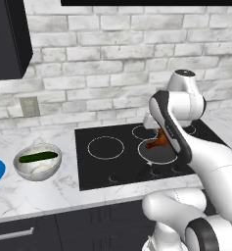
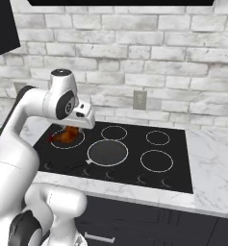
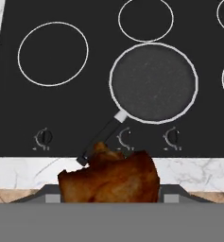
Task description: Place the chicken drumstick on the plate and place the cucumber on the same plate.
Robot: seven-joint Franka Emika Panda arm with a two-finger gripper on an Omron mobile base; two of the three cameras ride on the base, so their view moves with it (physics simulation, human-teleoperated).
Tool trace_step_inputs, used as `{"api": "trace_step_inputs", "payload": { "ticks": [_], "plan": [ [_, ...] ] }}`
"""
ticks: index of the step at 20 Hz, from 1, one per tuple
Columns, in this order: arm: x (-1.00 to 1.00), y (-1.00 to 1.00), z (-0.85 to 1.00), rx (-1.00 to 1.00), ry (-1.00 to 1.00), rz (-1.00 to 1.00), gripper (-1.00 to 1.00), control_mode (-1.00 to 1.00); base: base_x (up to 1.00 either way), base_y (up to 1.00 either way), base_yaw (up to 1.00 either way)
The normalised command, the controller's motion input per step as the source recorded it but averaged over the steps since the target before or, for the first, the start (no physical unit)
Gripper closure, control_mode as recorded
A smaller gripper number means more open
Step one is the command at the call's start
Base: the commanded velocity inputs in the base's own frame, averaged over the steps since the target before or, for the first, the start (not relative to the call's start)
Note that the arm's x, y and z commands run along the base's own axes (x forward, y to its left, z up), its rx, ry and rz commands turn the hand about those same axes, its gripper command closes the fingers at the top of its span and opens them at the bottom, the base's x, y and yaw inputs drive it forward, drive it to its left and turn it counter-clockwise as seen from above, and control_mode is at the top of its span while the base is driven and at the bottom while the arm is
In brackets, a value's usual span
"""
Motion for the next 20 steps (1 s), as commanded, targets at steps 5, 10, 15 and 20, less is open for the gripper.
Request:
{"api": "trace_step_inputs", "payload": {
  "ticks": [5,10,15,20],
  "plan": [
    [0.00,0.03,0.00,0.00,-0.08,0.05,1.00,-1.00,0.00,0.00,0.00],
    [0.00,0.20,0.00,-0.01,0.00,0.01,1.00,-1.00,0.00,0.00,0.00],
    [0.00,0.00,0.00,0.00,0.00,0.00,1.00,1.00,-0.06,0.47,0.00],
    [0.00,0.00,0.00,0.00,0.00,0.00,1.00,1.00,-0.32,0.86,-0.02]
  ]
}}
